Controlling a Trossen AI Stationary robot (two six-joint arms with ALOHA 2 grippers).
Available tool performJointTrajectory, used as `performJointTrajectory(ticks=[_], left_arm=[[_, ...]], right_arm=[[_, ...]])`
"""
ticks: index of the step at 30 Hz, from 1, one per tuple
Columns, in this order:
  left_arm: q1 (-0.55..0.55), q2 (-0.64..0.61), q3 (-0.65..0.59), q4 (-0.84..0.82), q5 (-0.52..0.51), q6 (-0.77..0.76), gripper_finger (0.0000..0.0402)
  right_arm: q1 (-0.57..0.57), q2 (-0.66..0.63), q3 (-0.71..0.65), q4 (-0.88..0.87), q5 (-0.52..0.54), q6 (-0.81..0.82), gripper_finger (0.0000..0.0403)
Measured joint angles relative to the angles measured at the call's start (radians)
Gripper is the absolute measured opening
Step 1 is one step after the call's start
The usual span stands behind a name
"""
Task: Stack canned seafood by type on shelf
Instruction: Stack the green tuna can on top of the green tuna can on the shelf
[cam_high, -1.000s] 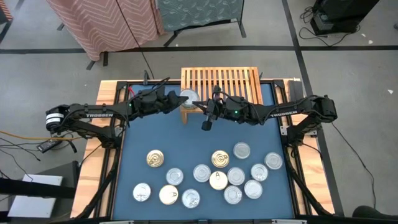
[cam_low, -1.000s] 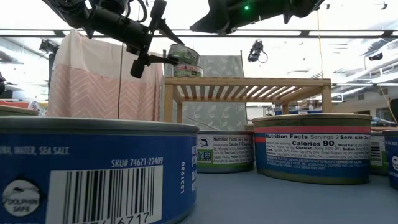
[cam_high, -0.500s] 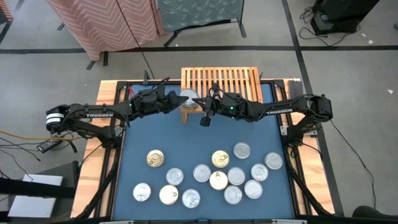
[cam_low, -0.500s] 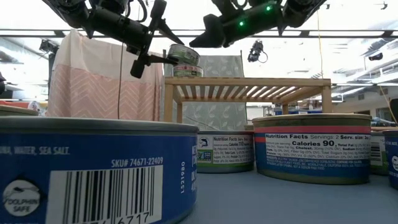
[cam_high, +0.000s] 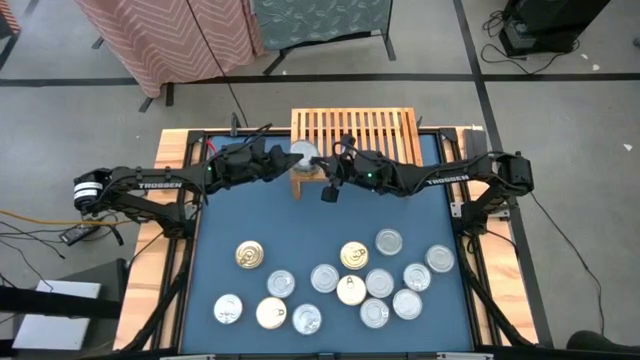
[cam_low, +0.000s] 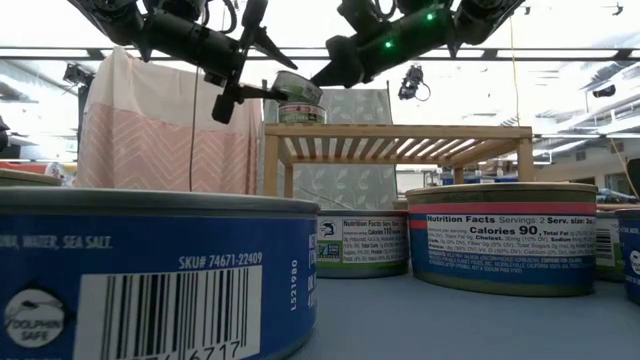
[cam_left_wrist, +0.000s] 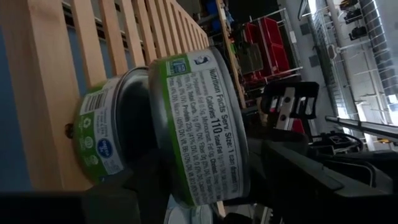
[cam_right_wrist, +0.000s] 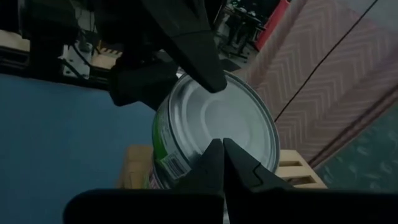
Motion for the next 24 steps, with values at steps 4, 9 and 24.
performJointTrajectory(ticks=[4, 9, 24], left_arm=[[0.001, 0.000, 0.000, -0.001, 0.028, 0.000, 0.0242], [0.001, 0.000, 0.000, -0.002, 0.062, 0.000, 0.0242], [0.043, -0.008, 0.049, -0.113, 0.138, 0.046, 0.0242]], right_arm=[[0.000, 0.000, 0.000, -0.015, 0.000, 0.000, 0.0000], [0.000, -0.001, 0.001, -0.028, 0.020, -0.001, 0.0000], [0.000, -0.001, 0.001, -0.032, 0.019, -0.001, 0.0000]])
